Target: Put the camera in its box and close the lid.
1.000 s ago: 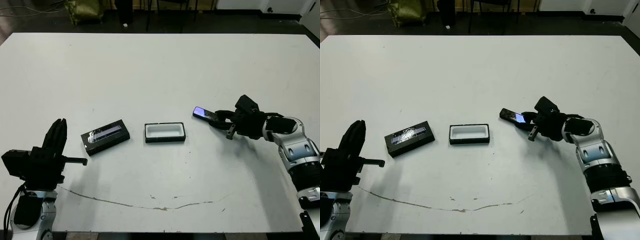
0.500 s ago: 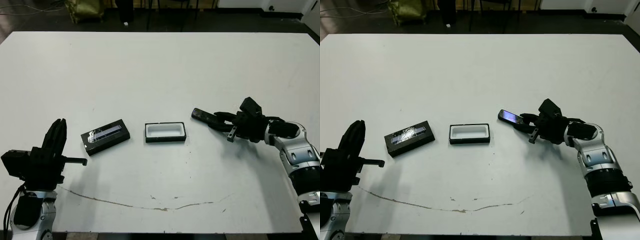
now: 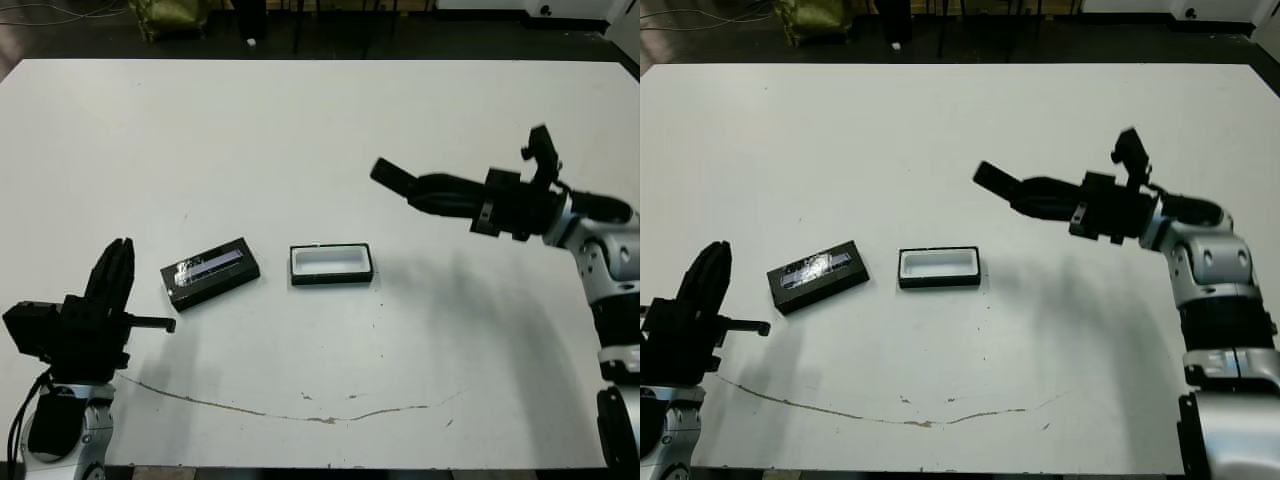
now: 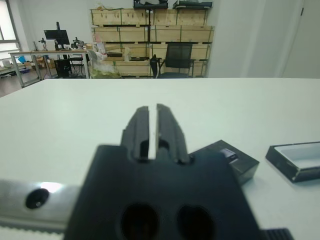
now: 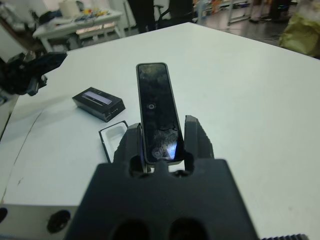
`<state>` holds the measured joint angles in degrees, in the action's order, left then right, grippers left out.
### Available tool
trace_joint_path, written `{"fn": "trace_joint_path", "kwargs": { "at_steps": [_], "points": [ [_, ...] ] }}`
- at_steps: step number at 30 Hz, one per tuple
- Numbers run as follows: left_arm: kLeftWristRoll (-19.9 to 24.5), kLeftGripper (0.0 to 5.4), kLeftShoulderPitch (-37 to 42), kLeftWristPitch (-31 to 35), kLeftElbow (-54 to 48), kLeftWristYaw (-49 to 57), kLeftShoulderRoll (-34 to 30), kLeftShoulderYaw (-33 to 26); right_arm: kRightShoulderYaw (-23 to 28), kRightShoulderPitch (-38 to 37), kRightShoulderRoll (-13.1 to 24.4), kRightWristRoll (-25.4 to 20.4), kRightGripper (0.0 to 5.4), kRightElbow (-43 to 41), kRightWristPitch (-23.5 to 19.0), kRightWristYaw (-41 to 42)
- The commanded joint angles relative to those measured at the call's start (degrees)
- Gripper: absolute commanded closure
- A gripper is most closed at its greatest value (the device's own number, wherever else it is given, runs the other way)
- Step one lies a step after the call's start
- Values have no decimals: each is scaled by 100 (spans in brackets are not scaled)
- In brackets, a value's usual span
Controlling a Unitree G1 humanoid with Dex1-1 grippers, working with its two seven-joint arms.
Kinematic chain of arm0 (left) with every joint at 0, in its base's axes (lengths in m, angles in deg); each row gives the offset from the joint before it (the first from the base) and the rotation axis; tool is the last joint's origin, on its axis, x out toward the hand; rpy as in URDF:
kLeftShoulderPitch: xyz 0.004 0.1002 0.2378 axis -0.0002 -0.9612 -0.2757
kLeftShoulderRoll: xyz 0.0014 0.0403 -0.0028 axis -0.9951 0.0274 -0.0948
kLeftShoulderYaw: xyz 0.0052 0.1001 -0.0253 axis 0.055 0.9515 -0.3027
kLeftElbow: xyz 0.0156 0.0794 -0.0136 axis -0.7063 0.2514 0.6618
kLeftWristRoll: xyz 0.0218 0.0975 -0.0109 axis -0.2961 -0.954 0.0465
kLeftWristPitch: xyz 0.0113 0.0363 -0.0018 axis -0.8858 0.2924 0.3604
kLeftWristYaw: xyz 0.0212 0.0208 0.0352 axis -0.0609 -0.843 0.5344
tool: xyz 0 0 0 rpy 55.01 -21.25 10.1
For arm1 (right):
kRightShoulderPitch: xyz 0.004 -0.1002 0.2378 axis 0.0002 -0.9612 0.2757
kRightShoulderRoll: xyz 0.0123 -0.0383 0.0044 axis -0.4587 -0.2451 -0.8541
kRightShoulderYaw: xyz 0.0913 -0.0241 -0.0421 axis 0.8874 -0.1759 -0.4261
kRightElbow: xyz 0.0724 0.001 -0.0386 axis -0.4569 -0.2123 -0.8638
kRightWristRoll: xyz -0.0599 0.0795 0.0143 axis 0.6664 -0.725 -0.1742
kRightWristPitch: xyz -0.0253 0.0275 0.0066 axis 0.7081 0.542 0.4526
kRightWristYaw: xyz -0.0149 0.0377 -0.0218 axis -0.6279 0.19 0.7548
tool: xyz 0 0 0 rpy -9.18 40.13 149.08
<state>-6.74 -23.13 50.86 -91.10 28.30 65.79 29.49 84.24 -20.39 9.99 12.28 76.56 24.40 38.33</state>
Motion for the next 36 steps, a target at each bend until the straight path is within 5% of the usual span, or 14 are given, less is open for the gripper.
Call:
{"fn": "trace_joint_path", "kwargs": {
  "at_steps": [1, 7, 12, 23, 36],
  "points": [
    [-39, 540, -137, 114, -26, 69, 50, 64, -323, 265, -42, 281, 505, 148, 71, 248],
    [-85, 540, -206, 61, -58, 145, 105, 91, -936, 578, -316, 698, 505, 60, 30, 419],
    [-95, 540, -210, -34, 10, 119, 131, 86, -1285, 784, -469, 881, 505, -5, -631, 386],
    [-54, 540, -226, -24, 9, 86, 137, 78, -1385, 577, -629, 1117, 505, -117, 100, 347],
    [-4, 540, -278, -26, -24, 85, 122, 69, -1531, 410, -472, 1351, 505, -225, -234, 355]
  ]
}}
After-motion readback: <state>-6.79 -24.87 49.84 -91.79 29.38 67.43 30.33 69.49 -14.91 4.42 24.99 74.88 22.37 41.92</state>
